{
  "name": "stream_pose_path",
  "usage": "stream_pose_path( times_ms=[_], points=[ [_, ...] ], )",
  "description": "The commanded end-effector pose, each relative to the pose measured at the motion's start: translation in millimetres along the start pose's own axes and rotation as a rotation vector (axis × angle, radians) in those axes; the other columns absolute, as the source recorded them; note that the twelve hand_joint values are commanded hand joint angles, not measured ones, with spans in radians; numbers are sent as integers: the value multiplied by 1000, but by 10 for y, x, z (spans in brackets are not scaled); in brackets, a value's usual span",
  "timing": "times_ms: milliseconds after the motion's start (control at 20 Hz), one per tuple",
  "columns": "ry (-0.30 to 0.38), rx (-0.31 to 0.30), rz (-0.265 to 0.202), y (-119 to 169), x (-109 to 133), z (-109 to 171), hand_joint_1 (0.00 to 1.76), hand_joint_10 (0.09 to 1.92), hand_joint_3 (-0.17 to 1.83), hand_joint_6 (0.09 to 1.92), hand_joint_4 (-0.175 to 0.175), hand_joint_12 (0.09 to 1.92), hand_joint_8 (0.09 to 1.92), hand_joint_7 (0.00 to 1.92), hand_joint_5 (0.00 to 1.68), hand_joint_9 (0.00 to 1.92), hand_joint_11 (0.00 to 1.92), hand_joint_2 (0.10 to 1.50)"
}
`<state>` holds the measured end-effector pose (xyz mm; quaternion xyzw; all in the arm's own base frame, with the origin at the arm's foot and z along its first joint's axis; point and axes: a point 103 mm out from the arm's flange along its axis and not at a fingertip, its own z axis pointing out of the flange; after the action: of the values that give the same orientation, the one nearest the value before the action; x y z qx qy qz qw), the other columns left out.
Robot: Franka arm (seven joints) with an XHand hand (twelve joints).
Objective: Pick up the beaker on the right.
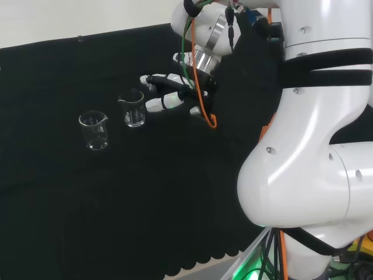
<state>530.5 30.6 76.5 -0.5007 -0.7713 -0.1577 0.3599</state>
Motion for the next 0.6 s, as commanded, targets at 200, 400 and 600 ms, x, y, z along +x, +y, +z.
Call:
stream_pose_path(
  times_ms=[200,400,600],
  points=[
    [24,-19,2,88,-19,100,818,737,-175,87,-134,934,662,39,81,139,0,844],
    [40,-36,-7,137,-27,123,817,743,-175,87,-134,930,670,51,81,146,0,843],
    [66,-51,-21,186,-23,160,811,754,-175,87,-135,935,686,84,100,175,0,842]
  ],
)
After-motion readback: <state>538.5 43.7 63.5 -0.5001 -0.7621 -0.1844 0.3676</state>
